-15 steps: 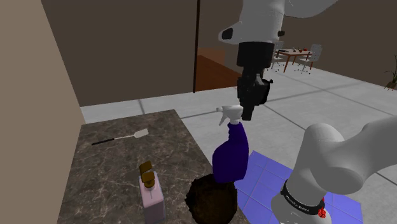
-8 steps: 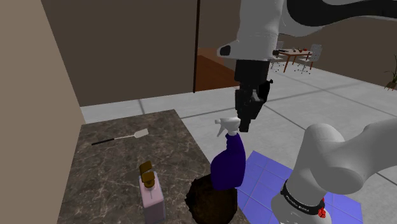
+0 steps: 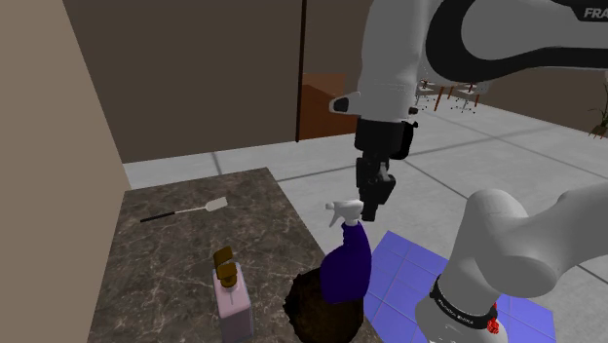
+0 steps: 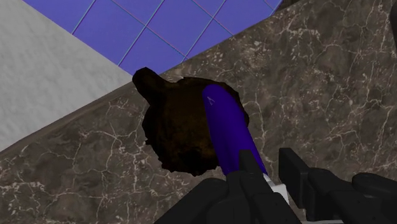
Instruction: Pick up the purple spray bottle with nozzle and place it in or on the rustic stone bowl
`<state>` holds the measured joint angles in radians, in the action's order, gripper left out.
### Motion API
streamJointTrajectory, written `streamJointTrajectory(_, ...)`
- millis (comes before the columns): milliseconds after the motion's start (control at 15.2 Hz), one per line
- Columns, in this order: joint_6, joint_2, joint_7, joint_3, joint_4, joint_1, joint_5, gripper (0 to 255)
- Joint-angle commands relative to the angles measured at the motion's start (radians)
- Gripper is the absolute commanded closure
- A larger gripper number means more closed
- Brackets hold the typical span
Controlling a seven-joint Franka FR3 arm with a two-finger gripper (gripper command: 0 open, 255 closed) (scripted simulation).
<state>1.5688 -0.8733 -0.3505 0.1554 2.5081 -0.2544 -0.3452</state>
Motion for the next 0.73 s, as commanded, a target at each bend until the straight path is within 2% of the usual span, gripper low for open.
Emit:
streamJointTrajectory(0,0.025,-0.002,-0.005,0.005,0.027,-0.001,-0.004,255)
streamJointTrajectory(594,0.045,-0.005,-0.010,0.008,0.051,-0.002,-0.008,255)
streamJointTrajectory(660,0.045,-0.005,-0.010,0.008,0.051,-0.002,-0.008,0)
